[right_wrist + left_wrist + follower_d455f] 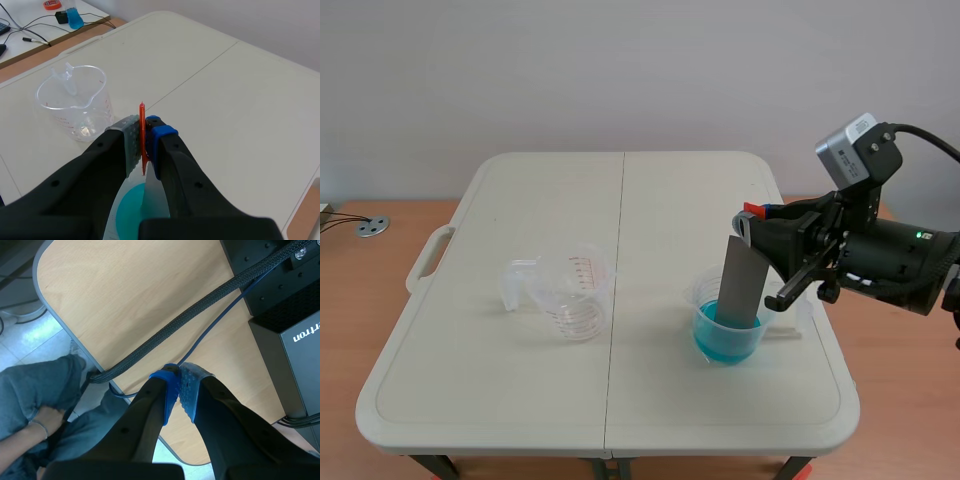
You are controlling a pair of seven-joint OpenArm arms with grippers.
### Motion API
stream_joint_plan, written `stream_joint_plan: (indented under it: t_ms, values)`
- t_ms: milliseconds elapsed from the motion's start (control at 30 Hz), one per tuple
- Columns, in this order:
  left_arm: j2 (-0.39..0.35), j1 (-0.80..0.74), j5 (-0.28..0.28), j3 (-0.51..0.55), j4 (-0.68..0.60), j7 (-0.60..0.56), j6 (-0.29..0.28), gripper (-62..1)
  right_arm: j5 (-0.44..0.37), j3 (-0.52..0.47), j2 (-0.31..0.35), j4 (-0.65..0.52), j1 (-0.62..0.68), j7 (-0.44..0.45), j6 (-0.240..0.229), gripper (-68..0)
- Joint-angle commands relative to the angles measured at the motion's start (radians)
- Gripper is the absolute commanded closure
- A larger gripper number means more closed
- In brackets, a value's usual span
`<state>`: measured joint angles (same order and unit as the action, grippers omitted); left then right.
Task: Hold the metal plate by the orange handle, dip it into the blue solution, take it out and point at it, then put the plate back in the beaker on the left.
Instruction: 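Hold the plate still in the solution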
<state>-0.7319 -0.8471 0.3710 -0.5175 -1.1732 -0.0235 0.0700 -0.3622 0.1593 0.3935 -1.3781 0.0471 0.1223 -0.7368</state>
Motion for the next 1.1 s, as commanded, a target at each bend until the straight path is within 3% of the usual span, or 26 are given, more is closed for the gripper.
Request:
stream_joint_plan:
  t_ms: [0,1067]
  values:
    - [0.0,-0.003,0.002,-0.002,-0.011,-0.002,-0.006,-2.9,0.0,0.004,0.011,-0.001,-0.016,-0.003,-0.009,-1.3]
    - [0.0,-0.003,0.006,-0.002,-0.011,-0.002,-0.013,-2.9,0.0,0.002,0.014,-0.016,-0.014,-0.005,-0.009,-1.3]
